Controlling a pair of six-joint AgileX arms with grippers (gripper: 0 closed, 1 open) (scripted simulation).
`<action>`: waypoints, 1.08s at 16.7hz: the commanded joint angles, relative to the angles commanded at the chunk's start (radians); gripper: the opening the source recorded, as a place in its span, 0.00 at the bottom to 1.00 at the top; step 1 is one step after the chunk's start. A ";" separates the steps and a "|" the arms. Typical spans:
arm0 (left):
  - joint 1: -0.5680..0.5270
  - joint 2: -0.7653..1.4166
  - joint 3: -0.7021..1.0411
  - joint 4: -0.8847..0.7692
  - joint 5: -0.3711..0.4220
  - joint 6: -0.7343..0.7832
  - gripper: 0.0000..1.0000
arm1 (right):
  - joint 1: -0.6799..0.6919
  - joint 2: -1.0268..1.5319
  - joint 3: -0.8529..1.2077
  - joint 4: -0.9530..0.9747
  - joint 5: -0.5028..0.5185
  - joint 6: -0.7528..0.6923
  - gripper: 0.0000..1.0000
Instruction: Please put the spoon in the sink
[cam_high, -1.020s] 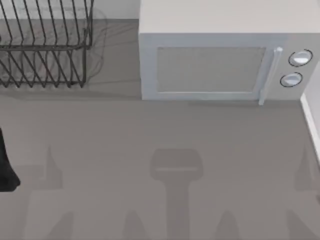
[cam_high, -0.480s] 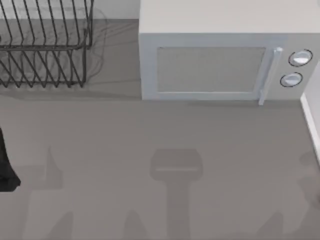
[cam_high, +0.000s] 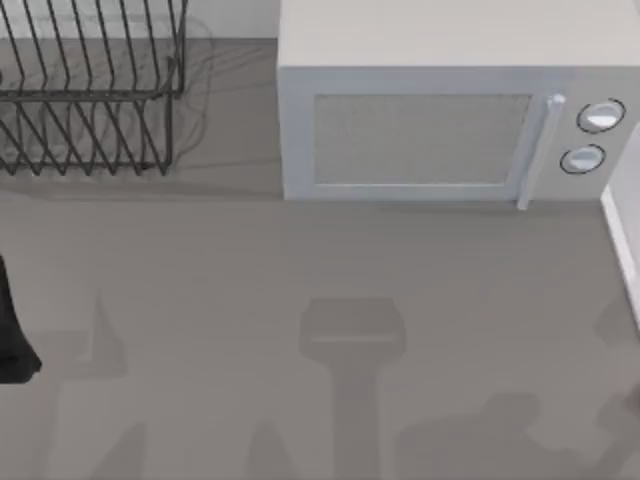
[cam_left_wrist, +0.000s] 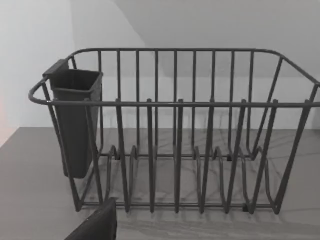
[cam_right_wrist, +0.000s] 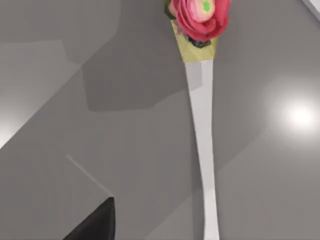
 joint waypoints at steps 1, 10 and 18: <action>0.000 0.000 0.000 0.000 0.000 0.000 1.00 | -0.004 0.044 0.032 -0.037 0.000 -0.034 1.00; 0.000 0.000 0.000 0.000 0.000 0.000 1.00 | -0.008 0.137 0.096 -0.107 -0.001 -0.103 1.00; 0.000 0.000 0.000 0.000 0.000 0.000 1.00 | -0.007 0.296 -0.081 0.234 -0.001 -0.097 1.00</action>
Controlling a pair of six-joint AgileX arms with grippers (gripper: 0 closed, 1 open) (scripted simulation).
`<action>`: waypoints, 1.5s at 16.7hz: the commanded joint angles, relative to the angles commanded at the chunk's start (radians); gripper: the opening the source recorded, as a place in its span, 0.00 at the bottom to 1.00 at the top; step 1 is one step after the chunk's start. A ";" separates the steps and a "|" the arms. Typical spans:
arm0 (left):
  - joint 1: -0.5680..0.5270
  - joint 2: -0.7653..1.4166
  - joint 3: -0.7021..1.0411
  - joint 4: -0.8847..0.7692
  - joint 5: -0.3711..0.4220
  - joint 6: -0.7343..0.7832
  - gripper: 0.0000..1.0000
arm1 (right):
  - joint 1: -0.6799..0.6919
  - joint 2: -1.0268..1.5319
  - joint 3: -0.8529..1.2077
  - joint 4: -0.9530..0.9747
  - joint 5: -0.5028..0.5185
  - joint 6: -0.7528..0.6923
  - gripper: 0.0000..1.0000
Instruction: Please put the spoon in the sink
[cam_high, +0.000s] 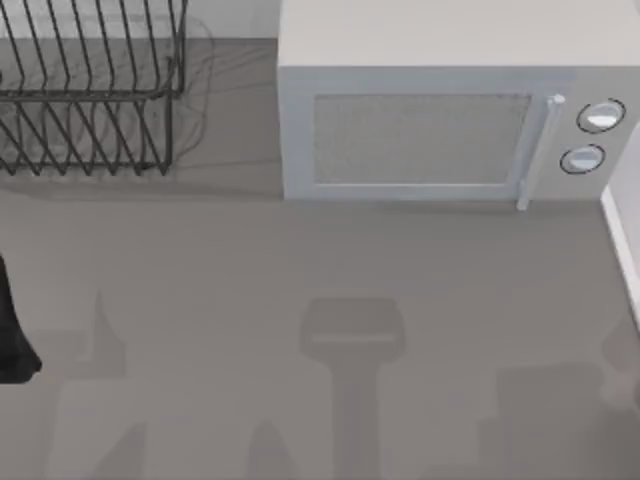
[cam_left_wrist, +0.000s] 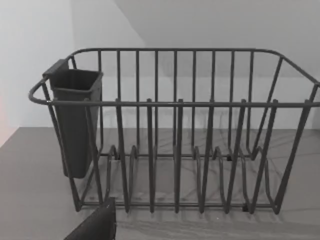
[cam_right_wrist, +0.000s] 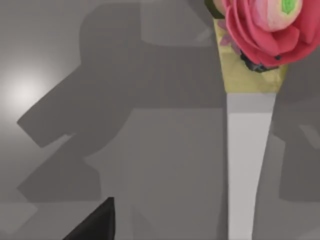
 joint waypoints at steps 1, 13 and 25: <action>0.000 0.000 0.000 0.000 0.000 0.000 1.00 | 0.000 0.023 -0.026 0.050 0.000 0.001 1.00; 0.000 0.000 0.000 0.000 0.000 0.000 1.00 | 0.001 0.070 -0.080 0.143 0.000 0.002 0.62; 0.000 0.000 0.000 0.000 0.000 0.000 1.00 | 0.001 0.070 -0.080 0.143 0.000 0.002 0.00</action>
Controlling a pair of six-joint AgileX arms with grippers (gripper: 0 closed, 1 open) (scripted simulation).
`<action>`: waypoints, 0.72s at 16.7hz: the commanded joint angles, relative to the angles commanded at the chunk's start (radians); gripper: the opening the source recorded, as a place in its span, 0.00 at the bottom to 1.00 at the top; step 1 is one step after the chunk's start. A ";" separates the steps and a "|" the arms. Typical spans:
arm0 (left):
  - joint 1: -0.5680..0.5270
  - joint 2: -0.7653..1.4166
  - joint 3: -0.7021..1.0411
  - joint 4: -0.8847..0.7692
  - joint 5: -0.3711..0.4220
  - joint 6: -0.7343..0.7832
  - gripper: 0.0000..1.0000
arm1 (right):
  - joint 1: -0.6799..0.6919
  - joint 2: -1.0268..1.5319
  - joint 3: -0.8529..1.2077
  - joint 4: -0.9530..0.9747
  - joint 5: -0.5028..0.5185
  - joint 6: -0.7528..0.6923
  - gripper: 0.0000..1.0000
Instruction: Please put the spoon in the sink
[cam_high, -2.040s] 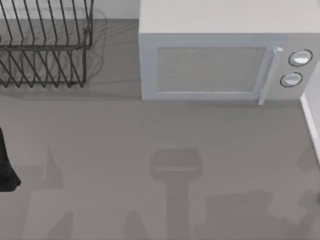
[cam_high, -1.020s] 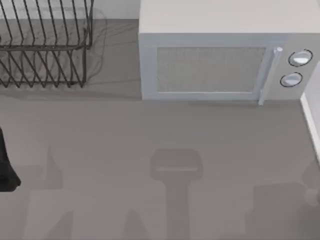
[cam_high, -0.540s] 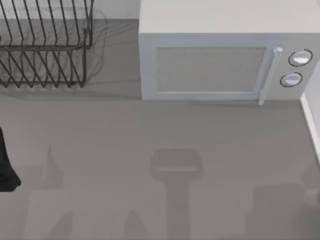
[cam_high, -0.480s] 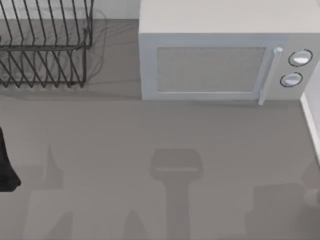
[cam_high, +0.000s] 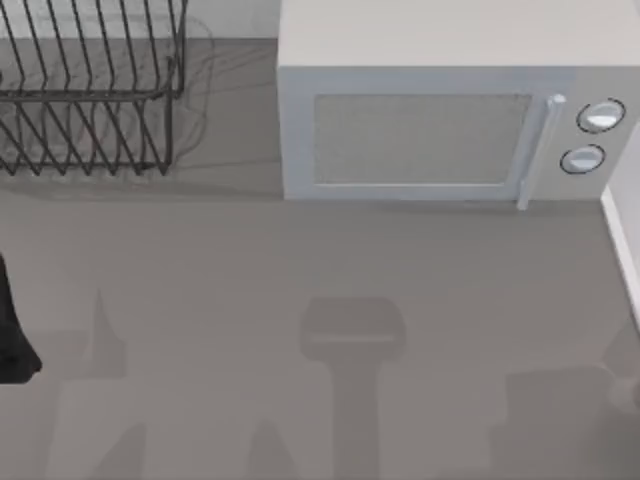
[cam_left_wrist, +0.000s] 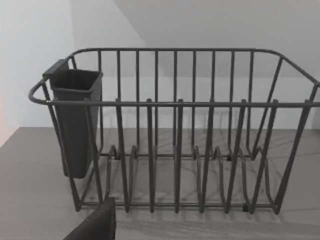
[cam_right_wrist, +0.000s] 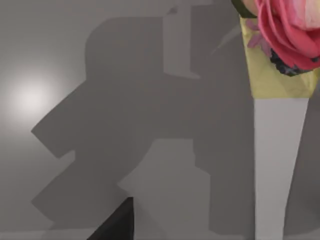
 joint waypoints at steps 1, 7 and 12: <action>0.000 0.000 0.000 0.000 0.000 0.000 1.00 | 0.000 0.000 0.000 0.000 0.000 0.000 0.00; 0.000 0.000 0.000 0.000 0.000 0.000 1.00 | -0.002 -0.074 0.059 -0.121 -0.013 0.020 0.00; 0.000 0.000 0.000 0.000 0.000 0.000 1.00 | -0.005 -0.144 0.191 -0.344 -0.013 0.013 0.00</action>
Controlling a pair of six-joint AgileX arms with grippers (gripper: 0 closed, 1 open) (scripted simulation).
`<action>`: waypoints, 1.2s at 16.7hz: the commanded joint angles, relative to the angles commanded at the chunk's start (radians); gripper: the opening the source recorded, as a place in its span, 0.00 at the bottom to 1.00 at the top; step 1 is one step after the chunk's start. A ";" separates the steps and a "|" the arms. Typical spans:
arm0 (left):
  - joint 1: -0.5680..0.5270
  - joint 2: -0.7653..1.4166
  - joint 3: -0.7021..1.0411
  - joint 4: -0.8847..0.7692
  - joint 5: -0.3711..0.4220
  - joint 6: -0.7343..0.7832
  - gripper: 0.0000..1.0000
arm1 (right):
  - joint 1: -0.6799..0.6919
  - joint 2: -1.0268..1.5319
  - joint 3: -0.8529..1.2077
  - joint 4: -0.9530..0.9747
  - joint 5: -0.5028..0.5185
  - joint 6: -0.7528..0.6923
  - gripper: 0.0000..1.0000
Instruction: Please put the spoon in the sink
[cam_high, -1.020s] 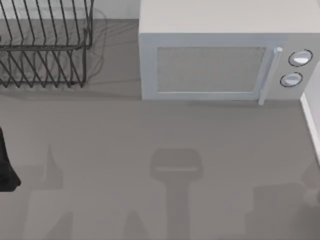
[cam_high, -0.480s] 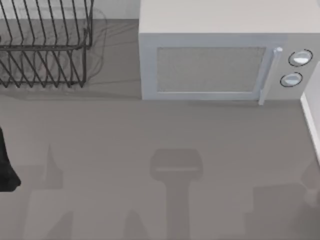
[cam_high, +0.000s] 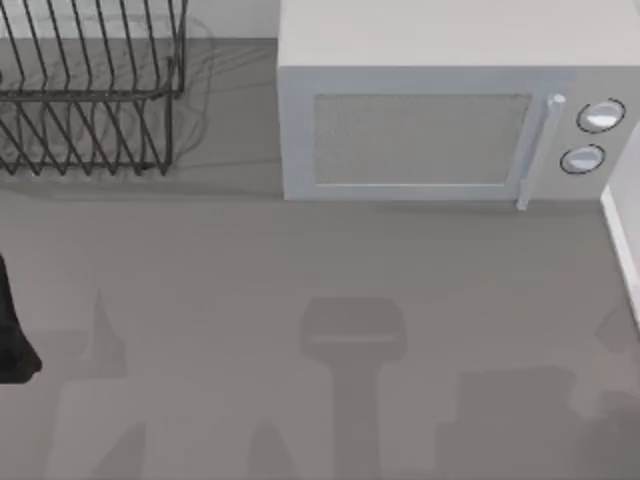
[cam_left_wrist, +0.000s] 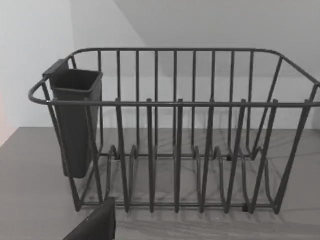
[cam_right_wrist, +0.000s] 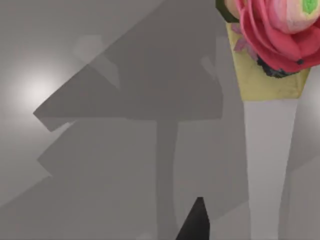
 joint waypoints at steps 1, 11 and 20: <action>0.000 0.000 0.000 0.000 0.000 0.000 1.00 | 0.000 -0.020 0.032 -0.062 0.000 -0.001 0.00; 0.000 0.000 0.000 0.000 0.000 0.000 1.00 | 0.001 -0.096 0.142 -0.224 0.001 0.002 0.00; 0.000 0.000 0.000 0.000 0.000 0.000 1.00 | -0.014 0.296 0.617 -0.395 0.003 -0.033 0.00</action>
